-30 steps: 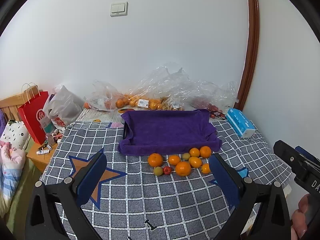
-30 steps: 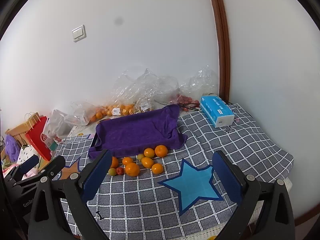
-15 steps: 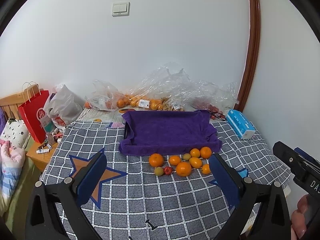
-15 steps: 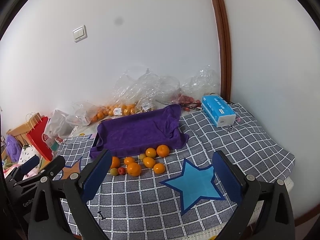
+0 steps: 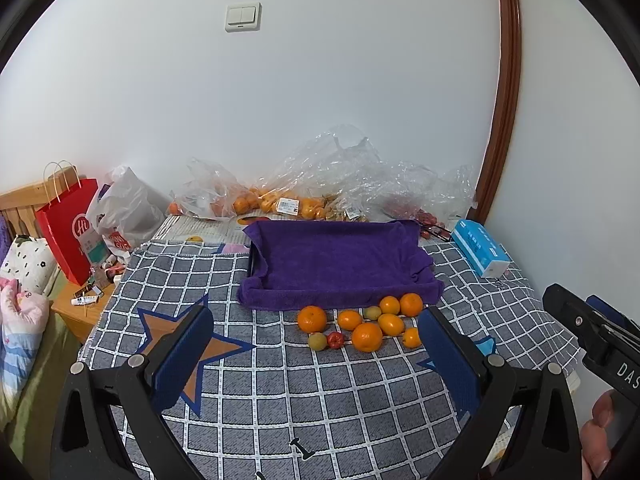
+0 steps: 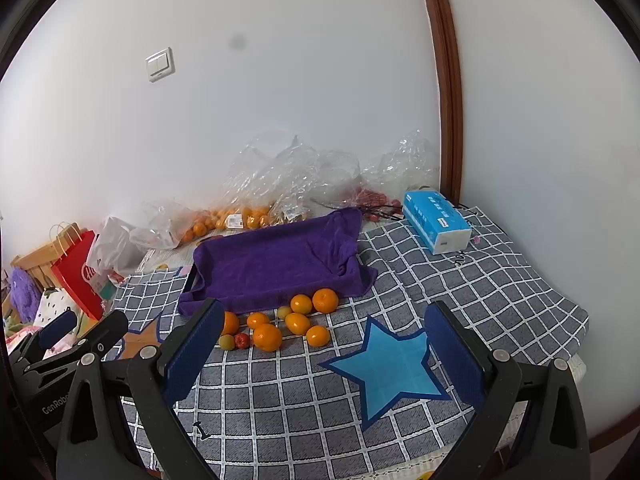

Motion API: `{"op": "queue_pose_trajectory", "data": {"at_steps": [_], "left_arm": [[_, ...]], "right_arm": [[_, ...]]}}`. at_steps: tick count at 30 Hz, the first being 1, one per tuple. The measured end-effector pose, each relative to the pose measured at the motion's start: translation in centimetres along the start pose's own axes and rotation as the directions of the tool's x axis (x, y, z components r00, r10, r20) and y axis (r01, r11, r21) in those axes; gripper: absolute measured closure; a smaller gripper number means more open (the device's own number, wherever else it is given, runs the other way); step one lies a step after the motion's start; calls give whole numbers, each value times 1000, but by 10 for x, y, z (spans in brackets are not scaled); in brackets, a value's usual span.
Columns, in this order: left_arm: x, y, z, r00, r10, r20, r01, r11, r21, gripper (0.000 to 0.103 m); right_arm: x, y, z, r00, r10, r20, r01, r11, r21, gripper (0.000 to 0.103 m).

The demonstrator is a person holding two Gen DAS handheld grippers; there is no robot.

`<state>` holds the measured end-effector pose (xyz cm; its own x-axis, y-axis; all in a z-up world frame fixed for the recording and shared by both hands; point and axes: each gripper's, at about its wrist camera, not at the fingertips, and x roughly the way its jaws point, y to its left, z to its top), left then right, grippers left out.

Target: Organize fruits

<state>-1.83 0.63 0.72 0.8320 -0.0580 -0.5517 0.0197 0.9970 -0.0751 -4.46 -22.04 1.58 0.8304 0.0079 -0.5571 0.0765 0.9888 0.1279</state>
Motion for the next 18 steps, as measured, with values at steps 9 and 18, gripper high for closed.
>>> {"op": "queue_pose_trajectory", "data": {"at_steps": [9, 18], "left_arm": [[-1, 3, -1, 1000, 2, 2, -2, 1000, -4, 0], [12, -1, 2, 999, 35, -5, -35, 999, 39, 0]], "right_arm": [[1, 3, -2, 1000, -1, -3, 1, 1000, -10, 4], [17, 9, -1, 999, 33, -43, -35, 999, -34, 4]]}}
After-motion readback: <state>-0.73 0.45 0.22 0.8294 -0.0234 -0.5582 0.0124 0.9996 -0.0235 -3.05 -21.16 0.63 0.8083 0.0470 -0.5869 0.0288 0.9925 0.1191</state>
